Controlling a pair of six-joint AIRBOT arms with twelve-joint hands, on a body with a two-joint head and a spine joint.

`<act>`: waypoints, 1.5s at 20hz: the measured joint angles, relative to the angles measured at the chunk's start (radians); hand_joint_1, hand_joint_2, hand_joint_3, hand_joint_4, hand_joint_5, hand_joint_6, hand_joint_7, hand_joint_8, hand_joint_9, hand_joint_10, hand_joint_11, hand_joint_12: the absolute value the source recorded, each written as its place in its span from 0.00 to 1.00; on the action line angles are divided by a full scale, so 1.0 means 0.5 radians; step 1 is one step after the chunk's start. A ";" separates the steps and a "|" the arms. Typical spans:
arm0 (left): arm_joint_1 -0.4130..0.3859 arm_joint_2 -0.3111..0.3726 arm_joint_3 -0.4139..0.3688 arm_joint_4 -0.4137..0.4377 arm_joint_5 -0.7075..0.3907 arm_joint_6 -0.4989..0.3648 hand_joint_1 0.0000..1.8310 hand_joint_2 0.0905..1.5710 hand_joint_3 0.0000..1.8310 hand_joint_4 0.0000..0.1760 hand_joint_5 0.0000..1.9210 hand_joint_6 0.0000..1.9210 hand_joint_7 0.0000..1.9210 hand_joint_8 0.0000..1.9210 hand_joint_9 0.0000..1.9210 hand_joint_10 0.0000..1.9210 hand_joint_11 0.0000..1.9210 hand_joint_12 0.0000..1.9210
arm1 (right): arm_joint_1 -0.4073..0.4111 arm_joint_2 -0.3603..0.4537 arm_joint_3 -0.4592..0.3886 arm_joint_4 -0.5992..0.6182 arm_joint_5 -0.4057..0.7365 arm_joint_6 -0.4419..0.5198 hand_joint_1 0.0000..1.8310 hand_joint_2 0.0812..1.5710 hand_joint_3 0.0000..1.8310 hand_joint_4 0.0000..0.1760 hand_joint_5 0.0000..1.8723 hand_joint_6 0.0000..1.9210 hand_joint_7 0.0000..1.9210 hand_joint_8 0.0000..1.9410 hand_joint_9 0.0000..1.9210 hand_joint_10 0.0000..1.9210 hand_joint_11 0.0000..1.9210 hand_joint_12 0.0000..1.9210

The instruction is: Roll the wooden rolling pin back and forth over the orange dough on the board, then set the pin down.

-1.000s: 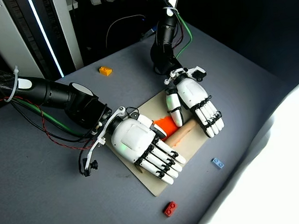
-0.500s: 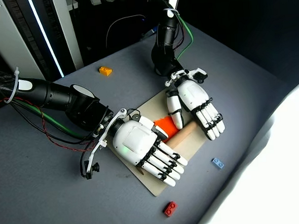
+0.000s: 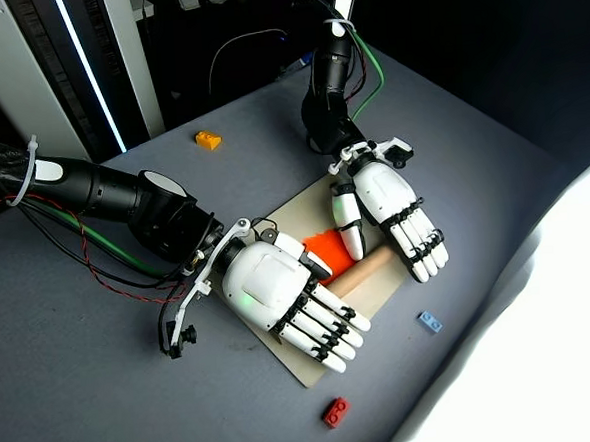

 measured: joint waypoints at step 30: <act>-0.072 -0.023 0.069 -0.018 0.014 0.002 0.00 0.94 0.00 0.00 0.23 0.01 0.26 0.00 0.22 0.01 0.00 0.44 | 0.030 0.005 0.038 -0.014 -0.021 0.034 0.00 0.97 0.00 0.00 0.19 0.04 0.22 0.01 0.16 0.05 0.00 0.45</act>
